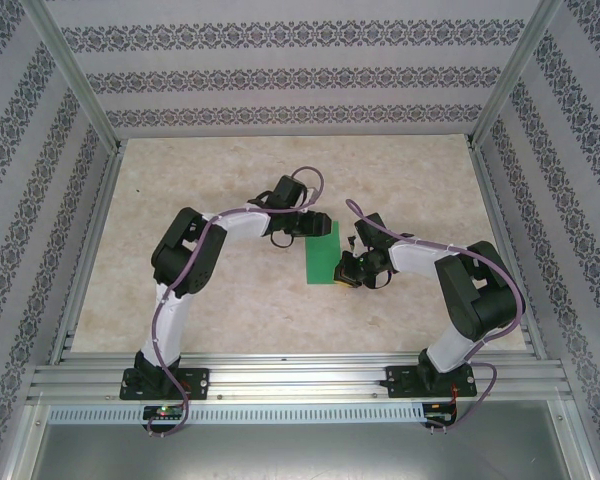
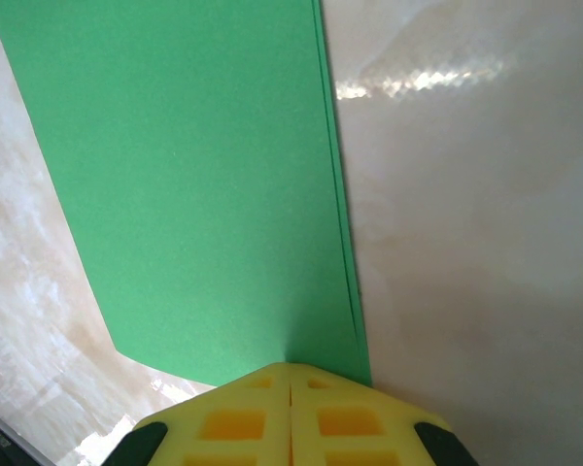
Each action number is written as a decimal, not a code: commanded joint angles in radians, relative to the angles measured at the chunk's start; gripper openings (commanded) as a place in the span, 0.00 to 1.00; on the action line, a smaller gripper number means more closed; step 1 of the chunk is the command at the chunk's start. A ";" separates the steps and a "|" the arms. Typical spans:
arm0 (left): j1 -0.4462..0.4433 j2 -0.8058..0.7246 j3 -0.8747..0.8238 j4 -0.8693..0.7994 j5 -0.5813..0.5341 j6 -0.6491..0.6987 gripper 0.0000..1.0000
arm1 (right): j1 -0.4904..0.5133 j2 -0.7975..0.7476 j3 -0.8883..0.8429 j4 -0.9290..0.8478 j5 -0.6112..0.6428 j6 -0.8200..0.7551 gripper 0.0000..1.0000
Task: Fold a paper plane with a square sheet of paper (fold left side to right side)
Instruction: First fold the square sheet of paper in half at the center of the table.
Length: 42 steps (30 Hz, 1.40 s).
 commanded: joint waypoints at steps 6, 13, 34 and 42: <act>0.076 0.066 0.022 0.029 -0.122 0.020 0.60 | 0.007 0.055 -0.044 -0.113 0.152 -0.019 0.07; 0.106 0.084 0.027 0.047 -0.120 0.024 0.62 | 0.007 0.058 -0.044 -0.111 0.148 -0.023 0.07; 0.125 -0.132 -0.032 0.021 -0.081 0.063 0.64 | -0.012 -0.179 0.084 -0.042 0.080 -0.079 0.32; 0.076 -0.338 -0.259 0.068 -0.037 0.018 0.63 | -0.138 -0.255 0.101 -0.057 0.049 -0.121 0.54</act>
